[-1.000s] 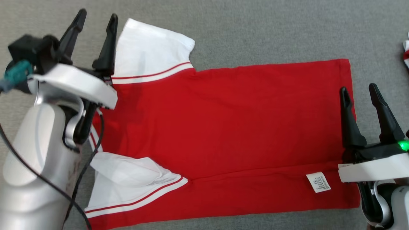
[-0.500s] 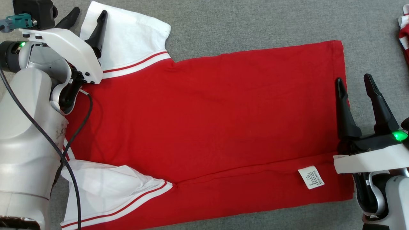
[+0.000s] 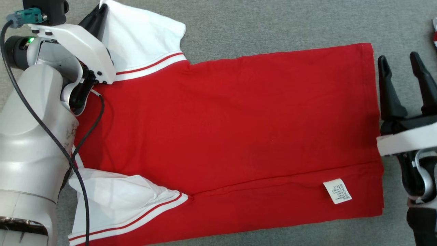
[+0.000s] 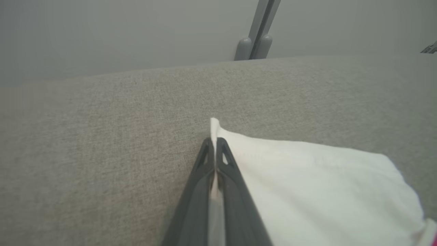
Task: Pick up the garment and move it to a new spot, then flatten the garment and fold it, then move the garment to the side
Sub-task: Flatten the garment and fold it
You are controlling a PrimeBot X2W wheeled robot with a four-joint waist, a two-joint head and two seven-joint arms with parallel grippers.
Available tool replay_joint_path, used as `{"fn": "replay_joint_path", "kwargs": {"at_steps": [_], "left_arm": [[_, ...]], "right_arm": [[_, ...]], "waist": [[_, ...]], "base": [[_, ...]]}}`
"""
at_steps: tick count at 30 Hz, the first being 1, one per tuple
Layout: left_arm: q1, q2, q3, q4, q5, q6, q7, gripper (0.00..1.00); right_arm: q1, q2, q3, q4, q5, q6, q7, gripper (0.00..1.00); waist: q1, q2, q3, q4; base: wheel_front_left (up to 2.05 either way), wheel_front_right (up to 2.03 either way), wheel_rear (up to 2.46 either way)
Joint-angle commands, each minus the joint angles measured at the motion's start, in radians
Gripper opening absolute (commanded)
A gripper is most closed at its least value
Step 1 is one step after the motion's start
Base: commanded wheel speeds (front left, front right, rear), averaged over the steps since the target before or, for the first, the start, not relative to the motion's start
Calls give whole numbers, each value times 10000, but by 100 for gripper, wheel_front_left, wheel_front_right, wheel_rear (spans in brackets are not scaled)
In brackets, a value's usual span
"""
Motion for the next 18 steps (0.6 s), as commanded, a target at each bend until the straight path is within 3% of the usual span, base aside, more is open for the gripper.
{"fn": "replay_joint_path", "kwargs": {"at_steps": [1,12,14,15,16,17,18], "left_arm": [[-185,12,-99,63,-77,-13,-193,0],[-337,-52,-634,-248,-405,-24,-780,0],[-322,-6,-742,-407,-500,-24,-903,0],[-291,26,-800,-487,-524,-25,-959,0],[-250,74,-831,-585,-555,-25,-1033,0],[-204,131,-852,-681,-595,-25,-1098,0],[-160,182,-862,-772,-608,-25,-1178,0]], "right_arm": [[-317,-247,111,358,152,-3,257,100],[-1430,-1210,968,1892,808,-3,1386,100],[-1571,-1369,1034,1981,944,-3,1505,46],[-1609,-1398,1097,2043,1067,-3,1614,30],[-1648,-1424,1159,2069,1174,-3,1678,8],[-1710,-1492,1177,2078,1256,-3,1737,0],[-1751,-1567,1185,2087,1337,-3,1765,0]], "waist": [[-1,0,31,117],[-1,0,77,524],[-1,0,59,562],[-1,0,38,572],[-1,0,13,575],[-1,0,-14,575],[-1,0,-44,577]], "base": [[0,0,0],[0,0,0],[0,0,0],[0,0,0],[0,0,0],[0,0,0],[0,0,0]]}}
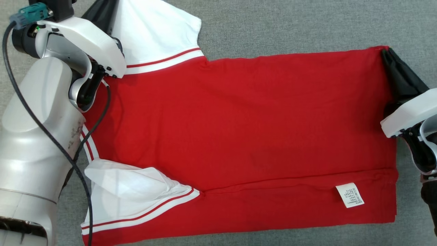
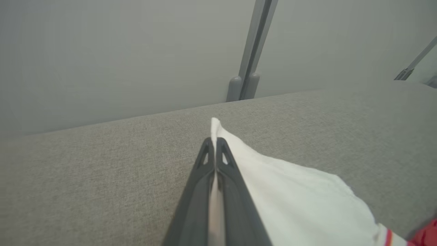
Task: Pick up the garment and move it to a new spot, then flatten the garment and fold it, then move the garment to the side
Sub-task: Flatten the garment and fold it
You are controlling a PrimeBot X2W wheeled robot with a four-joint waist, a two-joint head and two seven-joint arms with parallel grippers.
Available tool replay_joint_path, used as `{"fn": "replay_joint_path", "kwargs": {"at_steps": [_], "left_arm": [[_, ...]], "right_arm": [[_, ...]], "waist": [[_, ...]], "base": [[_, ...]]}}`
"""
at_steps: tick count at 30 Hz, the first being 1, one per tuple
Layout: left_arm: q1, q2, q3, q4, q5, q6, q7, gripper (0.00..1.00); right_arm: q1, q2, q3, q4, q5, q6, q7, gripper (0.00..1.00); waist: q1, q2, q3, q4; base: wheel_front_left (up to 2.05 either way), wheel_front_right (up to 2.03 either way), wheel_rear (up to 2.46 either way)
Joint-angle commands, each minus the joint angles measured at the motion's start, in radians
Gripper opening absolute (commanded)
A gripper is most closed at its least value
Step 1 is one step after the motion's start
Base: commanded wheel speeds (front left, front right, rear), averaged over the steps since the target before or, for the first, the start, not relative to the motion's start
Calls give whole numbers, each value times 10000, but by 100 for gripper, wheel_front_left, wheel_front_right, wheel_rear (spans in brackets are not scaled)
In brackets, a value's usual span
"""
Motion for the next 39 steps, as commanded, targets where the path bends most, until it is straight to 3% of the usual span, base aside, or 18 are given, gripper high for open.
{"fn": "replay_joint_path", "kwargs": {"at_steps": [1,10,21,27,39], "left_arm": [[33,135,32,-114,-63,-8,-106,0],[912,733,306,-2151,-80,281,-970,0],[3814,1691,702,-6455,-240,1374,-1050,0],[6089,2137,937,-8723,-374,2277,-1003,0],[9846,2323,944,-10744,-1139,3575,-437,0]], "right_arm": [[-129,-80,-43,-24,202,-3,37,0],[220,-326,-383,-1081,933,-3,-253,0],[1582,88,-955,-1857,1625,-3,-5,0],[2859,349,-1262,-2414,2235,-3,104,0],[4724,1047,-1630,-2555,2852,-3,80,0]], "waist": [[0,-1,-51,5],[0,-1,-589,122],[0,-1,-1275,234],[0,-1,-1762,310],[0,-1,-2446,318]], "base": [[0,0,0],[0,0,0],[0,0,0],[0,0,0],[0,0,0]]}}
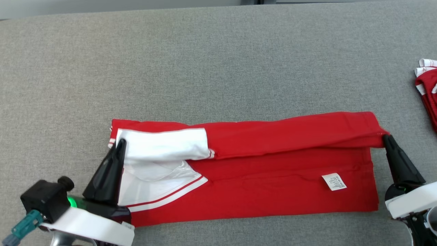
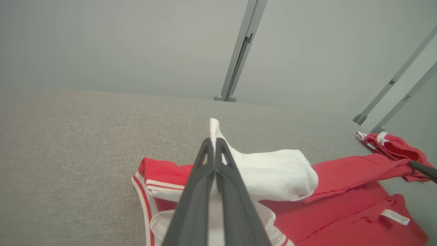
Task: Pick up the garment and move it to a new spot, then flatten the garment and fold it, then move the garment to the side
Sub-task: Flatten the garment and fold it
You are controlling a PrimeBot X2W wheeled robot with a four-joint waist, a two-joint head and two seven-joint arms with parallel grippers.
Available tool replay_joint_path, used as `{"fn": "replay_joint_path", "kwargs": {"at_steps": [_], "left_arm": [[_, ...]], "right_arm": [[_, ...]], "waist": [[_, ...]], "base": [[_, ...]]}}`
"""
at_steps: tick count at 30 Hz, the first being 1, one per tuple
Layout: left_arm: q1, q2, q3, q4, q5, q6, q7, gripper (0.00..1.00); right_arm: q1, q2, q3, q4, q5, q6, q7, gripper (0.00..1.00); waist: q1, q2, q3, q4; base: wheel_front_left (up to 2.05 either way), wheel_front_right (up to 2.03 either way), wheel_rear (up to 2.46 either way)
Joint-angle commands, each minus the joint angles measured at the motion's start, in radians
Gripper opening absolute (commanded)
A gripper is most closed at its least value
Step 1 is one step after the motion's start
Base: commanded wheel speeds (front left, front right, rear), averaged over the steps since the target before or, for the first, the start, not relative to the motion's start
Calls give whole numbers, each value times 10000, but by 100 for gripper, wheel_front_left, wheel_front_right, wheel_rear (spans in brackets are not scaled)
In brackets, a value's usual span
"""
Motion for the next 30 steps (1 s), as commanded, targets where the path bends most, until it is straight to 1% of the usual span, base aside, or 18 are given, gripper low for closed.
{"fn": "replay_joint_path", "kwargs": {"at_steps": [1,5,8,9,10,11,13,16,17,20,24,25,30], "left_arm": [[282,-9,5,-49,-147,97,34,0],[853,-213,-109,231,-540,90,37,0],[965,-468,-192,692,-868,-105,-15,0],[977,-514,-228,901,-925,-130,-11,34],[950,-537,-240,1063,-937,-190,-59,100],[905,-612,-241,1218,-977,-231,-136,100],[837,-742,-202,1515,-924,-245,-374,100],[622,-756,-102,1746,-460,39,-816,100],[557,-809,-55,1709,-386,73,-941,100],[455,-870,174,1536,-90,250,-1250,100],[184,-1053,662,1351,434,463,-1510,100],[106,-1155,873,1294,661,497,-1552,100],[37,-1308,1202,1301,1175,313,-1592,100]], "right_arm": [[161,52,-18,68,111,-3,-19,0],[439,258,19,341,120,-3,-145,0],[565,350,110,580,114,-1,-271,0],[596,378,146,643,80,-3,-335,25],[614,406,168,705,30,-3,-404,58],[625,418,138,771,-90,-3,-513,100],[564,508,113,787,-244,-1,-792,100],[451,558,-1,630,-727,-3,-1326,100],[405,637,-65,525,-809,-1,-1517,100],[241,607,-148,217,-1452,-3,-1913,100],[122,637,-224,-217,-2286,-3,-2149,100],[70,618,-265,-353,-2719,-1,-2166,100],[229,635,-332,-730,-3683,-3,-2195,100]], "waist": [[0,-1,-48,20],[0,-1,-125,88],[0,-1,-177,148],[0,-1,-187,160],[0,-1,-194,160],[0,-1,-205,154],[0,-1,-236,127],[0,-1,-295,94],[0,-1,-316,82],[0,-1,-385,37],[0,-1,-512,3],[0,-1,-592,26],[0,-1,-779,88]], "base": [[0,0,0],[0,0,0],[0,0,0],[0,0,0],[0,0,0],[0,0,0],[0,0,0],[0,0,0],[0,0,0],[0,0,0],[0,0,0],[0,0,0],[0,0,0]]}}
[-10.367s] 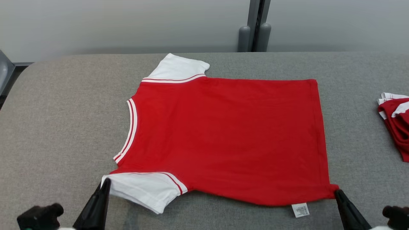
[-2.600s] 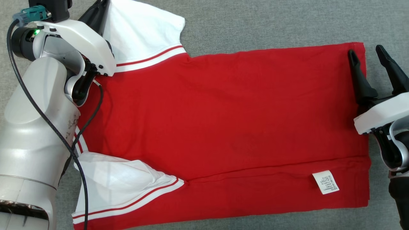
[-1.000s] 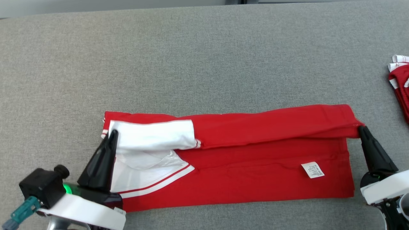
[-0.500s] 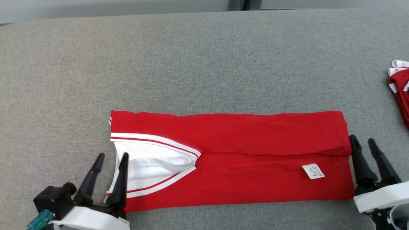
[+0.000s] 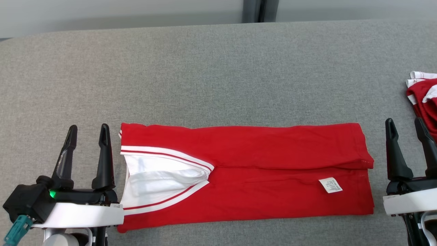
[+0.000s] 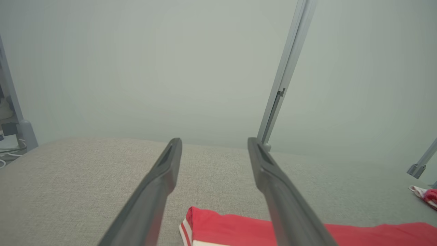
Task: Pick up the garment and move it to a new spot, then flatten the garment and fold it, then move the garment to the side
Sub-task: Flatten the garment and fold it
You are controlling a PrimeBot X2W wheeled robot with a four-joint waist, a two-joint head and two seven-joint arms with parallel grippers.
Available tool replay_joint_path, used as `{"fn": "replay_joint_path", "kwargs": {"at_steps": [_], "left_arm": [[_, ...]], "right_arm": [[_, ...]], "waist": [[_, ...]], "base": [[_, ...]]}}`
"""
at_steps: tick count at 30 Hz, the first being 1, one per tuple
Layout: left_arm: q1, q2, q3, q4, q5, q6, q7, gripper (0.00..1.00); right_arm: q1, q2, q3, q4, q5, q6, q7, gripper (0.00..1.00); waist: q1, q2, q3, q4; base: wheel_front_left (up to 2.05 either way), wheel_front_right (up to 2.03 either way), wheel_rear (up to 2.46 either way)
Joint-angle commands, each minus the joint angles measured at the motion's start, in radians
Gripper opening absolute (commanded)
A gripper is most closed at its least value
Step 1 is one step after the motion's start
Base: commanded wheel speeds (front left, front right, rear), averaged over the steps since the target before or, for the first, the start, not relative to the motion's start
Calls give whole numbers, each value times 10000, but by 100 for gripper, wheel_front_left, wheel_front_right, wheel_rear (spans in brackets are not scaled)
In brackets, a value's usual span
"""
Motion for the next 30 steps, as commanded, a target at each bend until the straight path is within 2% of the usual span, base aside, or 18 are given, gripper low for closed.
{"fn": "replay_joint_path", "kwargs": {"at_steps": [1,10,23,30], "left_arm": [[-15,-8,101,118,193,-108,-50,100],[165,-3,2,725,391,-349,-56,100],[-63,12,-50,801,466,-352,-56,100],[-331,-59,-147,854,455,-459,-56,100]], "right_arm": [[142,-15,-17,-109,-302,-3,30,100],[368,188,151,-218,-731,-3,146,100],[234,154,142,-282,-676,-3,256,100],[18,-32,97,554,-780,-3,491,100]], "waist": [[-1,0,-86,21],[-1,0,-133,9],[-1,0,-57,89],[-1,0,169,271]], "base": [[0,0,0],[0,0,0],[0,0,0],[0,0,0]]}}
